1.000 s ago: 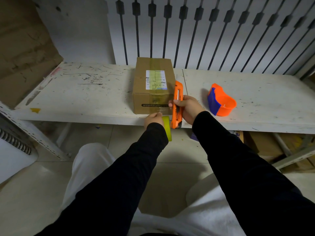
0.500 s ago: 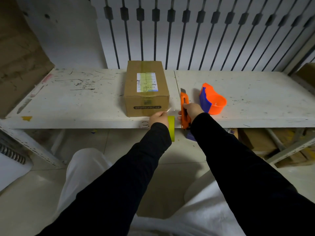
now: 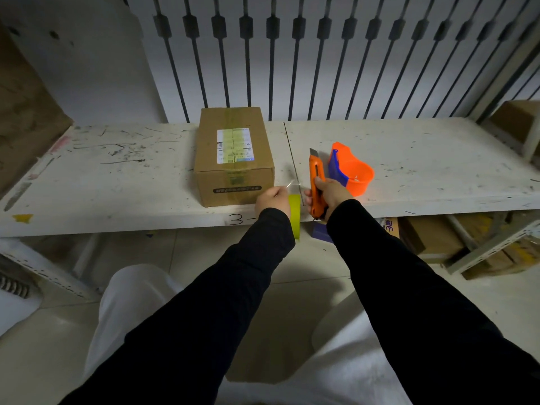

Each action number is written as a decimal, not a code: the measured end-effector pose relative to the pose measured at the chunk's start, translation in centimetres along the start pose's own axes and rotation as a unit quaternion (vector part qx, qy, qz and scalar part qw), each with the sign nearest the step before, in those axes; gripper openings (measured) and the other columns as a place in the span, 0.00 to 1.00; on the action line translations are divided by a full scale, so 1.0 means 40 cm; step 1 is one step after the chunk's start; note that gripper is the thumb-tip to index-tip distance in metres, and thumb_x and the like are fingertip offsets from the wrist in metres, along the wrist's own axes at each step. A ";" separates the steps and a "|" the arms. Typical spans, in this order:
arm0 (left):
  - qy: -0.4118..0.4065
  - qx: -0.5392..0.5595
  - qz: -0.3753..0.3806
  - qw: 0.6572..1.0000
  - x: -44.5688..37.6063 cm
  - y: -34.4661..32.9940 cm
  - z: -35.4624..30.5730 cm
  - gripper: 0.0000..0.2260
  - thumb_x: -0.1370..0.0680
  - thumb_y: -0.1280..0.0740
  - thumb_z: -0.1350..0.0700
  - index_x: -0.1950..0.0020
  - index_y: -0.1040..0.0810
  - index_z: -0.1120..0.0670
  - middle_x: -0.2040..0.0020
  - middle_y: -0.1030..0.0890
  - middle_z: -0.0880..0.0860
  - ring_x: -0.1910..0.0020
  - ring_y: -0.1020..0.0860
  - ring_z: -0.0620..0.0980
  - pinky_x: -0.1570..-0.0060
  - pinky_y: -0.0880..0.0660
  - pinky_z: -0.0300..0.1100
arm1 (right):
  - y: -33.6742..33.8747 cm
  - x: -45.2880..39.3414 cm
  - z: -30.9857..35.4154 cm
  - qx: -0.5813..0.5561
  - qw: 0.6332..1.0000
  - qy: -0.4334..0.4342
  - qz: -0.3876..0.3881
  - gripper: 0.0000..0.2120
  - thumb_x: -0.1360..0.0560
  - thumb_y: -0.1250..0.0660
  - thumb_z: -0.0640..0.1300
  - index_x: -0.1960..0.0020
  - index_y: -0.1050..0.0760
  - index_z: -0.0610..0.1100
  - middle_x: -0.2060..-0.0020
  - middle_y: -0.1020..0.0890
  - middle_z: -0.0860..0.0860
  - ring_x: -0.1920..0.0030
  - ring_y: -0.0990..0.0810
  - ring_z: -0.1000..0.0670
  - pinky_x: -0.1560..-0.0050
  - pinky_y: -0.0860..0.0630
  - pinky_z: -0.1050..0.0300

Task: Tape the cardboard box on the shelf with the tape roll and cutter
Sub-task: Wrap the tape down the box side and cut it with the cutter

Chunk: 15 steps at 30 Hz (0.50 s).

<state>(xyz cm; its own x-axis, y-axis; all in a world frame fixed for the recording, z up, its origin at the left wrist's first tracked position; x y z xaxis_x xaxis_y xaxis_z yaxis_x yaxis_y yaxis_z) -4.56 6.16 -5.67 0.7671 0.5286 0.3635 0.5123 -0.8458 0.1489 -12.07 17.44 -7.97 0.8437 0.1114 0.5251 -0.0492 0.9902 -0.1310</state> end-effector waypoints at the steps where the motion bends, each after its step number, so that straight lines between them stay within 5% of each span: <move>1: 0.000 0.000 0.001 1.000 -0.002 -0.004 -0.002 0.14 0.20 0.41 0.55 0.38 0.22 0.58 0.38 0.22 0.56 0.38 0.26 0.55 0.38 0.31 0.43 | 0.003 -0.003 0.002 -0.011 1.000 0.006 0.001 0.08 0.19 0.45 0.46 0.42 0.33 0.46 0.65 0.23 0.46 0.69 0.26 0.49 0.70 0.28 0.57; 6: 0.000 0.002 0.010 1.000 -0.007 -0.031 -0.012 0.14 0.19 0.41 0.55 0.38 0.23 0.58 0.38 0.22 0.57 0.38 0.26 0.56 0.38 0.30 0.45 | 0.014 -0.010 0.010 -0.037 0.999 0.026 0.007 0.09 0.19 0.45 0.44 0.40 0.32 0.46 0.62 0.22 0.48 0.67 0.25 0.50 0.68 0.27 0.57; 11: -0.010 0.005 0.008 1.000 -0.013 -0.051 -0.020 0.14 0.20 0.40 0.55 0.38 0.23 0.59 0.38 0.21 0.57 0.39 0.25 0.56 0.40 0.30 0.44 | 0.012 -0.001 0.010 -0.126 0.992 -0.009 0.025 0.12 0.19 0.46 0.43 0.56 0.29 0.39 0.64 0.25 0.47 0.67 0.27 0.51 0.70 0.28 0.60; 15: -0.017 0.006 0.005 1.000 -0.015 -0.059 -0.023 0.14 0.20 0.40 0.56 0.39 0.22 0.59 0.39 0.21 0.57 0.39 0.25 0.56 0.39 0.30 0.44 | 0.022 -0.004 0.013 -0.143 0.990 -0.007 0.018 0.11 0.19 0.44 0.45 0.56 0.30 0.41 0.65 0.25 0.47 0.67 0.27 0.51 0.68 0.27 0.58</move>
<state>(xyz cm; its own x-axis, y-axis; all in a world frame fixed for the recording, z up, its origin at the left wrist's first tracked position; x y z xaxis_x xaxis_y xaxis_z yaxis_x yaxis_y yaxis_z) -6.56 7.77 -5.39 0.7851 0.5218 0.3337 0.5085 -0.8506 0.1339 -12.53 18.33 -7.73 0.8360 0.1502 0.5277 0.0751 0.9214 -0.3812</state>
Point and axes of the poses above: each hand's wrist, its own x-axis away from the middle knuckle, its own y-axis out of the back of the hand, z = x × y, the point moved 6 cm from there along -x, towards the middle knuckle
